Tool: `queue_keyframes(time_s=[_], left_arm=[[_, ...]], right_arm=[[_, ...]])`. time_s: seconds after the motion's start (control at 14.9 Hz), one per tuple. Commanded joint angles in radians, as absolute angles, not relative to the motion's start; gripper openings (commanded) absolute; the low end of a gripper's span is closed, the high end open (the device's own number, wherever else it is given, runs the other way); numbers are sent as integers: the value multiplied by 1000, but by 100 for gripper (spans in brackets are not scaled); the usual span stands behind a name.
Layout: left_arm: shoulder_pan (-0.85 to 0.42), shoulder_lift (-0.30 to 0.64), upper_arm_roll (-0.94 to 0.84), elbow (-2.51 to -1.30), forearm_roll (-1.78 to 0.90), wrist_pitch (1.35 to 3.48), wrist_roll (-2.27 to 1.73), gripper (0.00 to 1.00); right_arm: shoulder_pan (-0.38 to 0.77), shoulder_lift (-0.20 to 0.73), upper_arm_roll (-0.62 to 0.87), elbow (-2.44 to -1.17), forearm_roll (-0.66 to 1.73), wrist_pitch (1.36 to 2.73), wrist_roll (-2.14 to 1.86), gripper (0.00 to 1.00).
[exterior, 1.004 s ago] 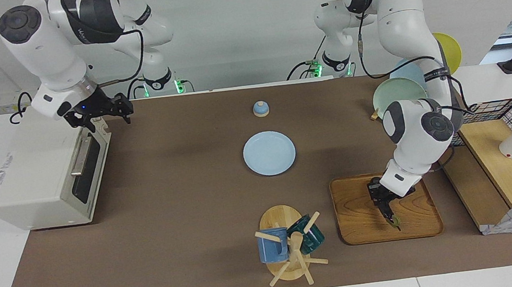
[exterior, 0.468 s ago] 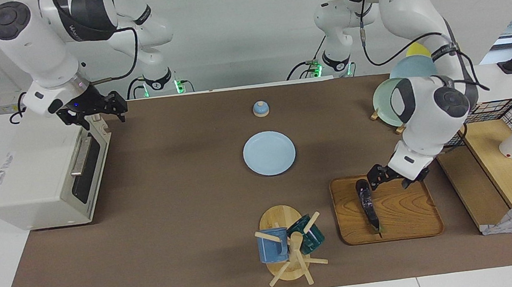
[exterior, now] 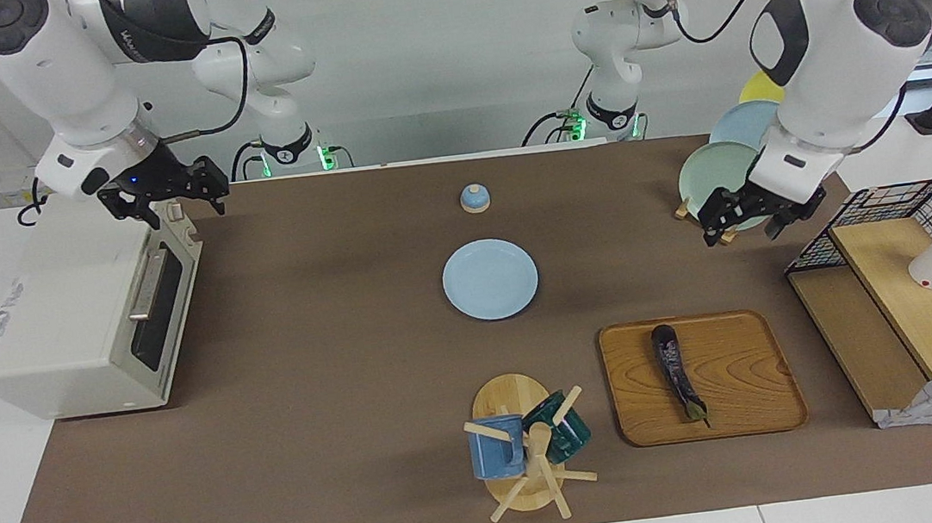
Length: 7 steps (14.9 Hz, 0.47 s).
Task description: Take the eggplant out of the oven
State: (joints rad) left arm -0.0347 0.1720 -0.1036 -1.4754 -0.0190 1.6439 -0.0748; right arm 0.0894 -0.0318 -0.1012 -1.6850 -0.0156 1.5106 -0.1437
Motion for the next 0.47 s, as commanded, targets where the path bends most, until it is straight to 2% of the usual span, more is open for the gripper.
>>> queue_keyframes(time_s=[0.0, 0.4], left_arm=[[-18, 36, -109, -1584, 2, 1597, -109, 100], [-29, -107, -110, -1742, 2, 1543, -107, 100]], right_arm=[[84, -44, -100, -1693, 5, 1499, -133, 100], [84, -46, -100, -1692, 5, 1499, -133, 100]])
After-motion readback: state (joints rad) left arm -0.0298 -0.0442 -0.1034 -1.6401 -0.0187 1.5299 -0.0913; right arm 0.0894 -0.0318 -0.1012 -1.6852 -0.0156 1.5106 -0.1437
